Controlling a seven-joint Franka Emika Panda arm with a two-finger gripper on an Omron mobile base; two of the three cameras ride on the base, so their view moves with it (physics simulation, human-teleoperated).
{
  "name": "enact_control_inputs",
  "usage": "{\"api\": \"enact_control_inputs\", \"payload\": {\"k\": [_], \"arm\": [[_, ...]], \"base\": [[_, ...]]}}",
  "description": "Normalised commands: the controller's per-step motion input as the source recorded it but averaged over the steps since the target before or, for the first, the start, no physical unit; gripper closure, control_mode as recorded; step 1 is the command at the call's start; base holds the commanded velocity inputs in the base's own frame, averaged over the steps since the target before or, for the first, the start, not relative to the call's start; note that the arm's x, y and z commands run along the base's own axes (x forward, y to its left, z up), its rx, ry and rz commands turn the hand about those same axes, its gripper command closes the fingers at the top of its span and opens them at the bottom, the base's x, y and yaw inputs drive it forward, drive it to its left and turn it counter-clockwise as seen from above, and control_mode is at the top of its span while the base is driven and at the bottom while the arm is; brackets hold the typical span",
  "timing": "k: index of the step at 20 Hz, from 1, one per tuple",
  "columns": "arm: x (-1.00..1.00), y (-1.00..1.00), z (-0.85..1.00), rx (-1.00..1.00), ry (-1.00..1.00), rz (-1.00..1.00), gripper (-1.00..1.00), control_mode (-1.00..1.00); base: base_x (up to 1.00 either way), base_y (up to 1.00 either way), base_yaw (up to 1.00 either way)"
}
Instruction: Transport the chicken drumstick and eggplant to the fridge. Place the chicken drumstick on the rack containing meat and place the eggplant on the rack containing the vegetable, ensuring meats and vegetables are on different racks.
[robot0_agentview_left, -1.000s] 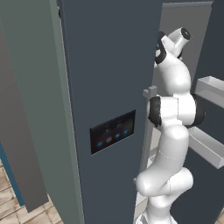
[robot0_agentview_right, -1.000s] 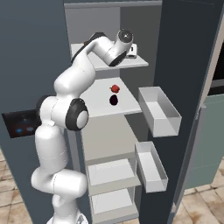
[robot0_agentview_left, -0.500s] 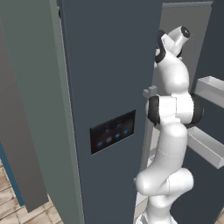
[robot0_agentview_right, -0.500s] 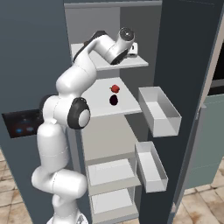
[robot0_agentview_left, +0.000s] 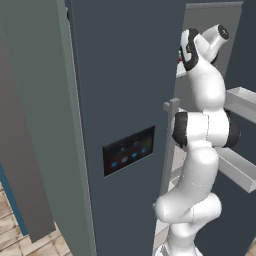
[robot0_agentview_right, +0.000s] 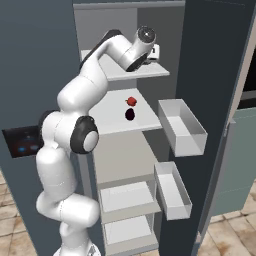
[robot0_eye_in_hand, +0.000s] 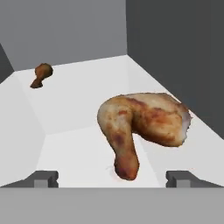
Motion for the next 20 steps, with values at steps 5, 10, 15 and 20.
{"api": "enact_control_inputs", "payload": {"k": [5,10,15,20], "arm": [[-1.00,0.17,0.04,0.00,-0.09,-0.09,-1.00,-1.00],[-1.00,0.50,-0.01,-0.01,-0.13,-0.05,-1.00,-1.00],[-1.00,0.44,0.07,0.00,-0.13,-0.04,-1.00,-1.00],[-1.00,0.01,0.22,0.00,0.00,-0.10,-1.00,-1.00]], "base": [[0.00,0.00,0.00],[0.00,0.00,0.00],[0.00,0.00,0.00],[0.00,0.00,0.00]]}}
